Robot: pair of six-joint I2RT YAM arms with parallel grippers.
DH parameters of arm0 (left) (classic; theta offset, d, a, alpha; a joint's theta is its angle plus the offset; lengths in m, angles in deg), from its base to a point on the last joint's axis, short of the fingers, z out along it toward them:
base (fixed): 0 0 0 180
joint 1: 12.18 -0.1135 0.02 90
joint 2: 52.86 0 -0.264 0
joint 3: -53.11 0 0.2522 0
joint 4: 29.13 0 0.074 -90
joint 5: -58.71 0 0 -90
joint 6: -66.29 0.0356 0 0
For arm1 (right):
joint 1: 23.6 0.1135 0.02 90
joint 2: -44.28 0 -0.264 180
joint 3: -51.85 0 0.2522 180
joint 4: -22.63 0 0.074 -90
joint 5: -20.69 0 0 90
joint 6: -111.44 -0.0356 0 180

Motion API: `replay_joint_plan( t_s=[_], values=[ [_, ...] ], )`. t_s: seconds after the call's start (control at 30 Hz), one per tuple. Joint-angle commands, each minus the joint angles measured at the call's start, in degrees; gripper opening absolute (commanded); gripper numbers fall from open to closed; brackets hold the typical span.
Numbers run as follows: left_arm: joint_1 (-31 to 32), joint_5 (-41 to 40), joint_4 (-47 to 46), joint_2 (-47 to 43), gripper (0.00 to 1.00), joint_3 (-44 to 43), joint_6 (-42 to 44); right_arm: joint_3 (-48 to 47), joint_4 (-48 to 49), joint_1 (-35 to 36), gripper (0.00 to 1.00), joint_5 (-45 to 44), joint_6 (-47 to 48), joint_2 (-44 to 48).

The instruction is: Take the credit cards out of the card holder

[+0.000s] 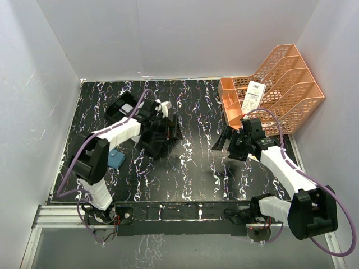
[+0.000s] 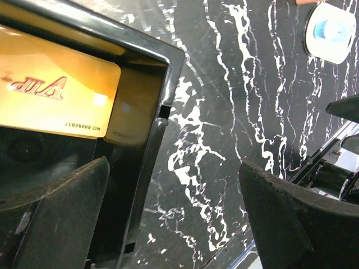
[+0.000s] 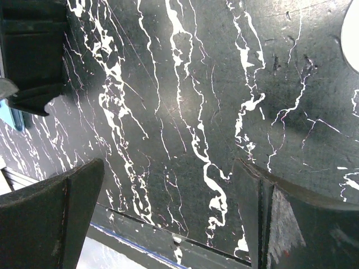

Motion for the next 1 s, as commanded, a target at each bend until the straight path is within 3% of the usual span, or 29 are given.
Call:
replay_joint_plan(
  t_s=[0.0,0.3,0.6,0.77,0.97],
  values=[
    [5.33,0.01,-1.06,3.59,0.99,-5.04,-2.86,1.2,2.76,0.18,0.98,-2.2,-1.48,1.38],
    [13.52,-2.71,-1.35,13.73,0.99,-18.07,-5.45,2.9,2.58,0.12,0.98,-10.79,-6.18,5.72],
    [17.3,-2.91,-0.53,20.98,0.99,-29.88,-7.51,-0.02,-2.33,0.11,0.98,-20.12,-8.15,7.29],
    [17.36,-4.61,1.83,18.79,0.99,-33.09,-6.49,-1.35,-1.73,0.1,0.98,-17.38,-5.87,8.2],
    [17.23,-12.53,4.87,9.32,0.99,-28.59,-3.51,-0.88,6.16,0.06,0.98,-3.67,-3.58,9.12]
  ],
)
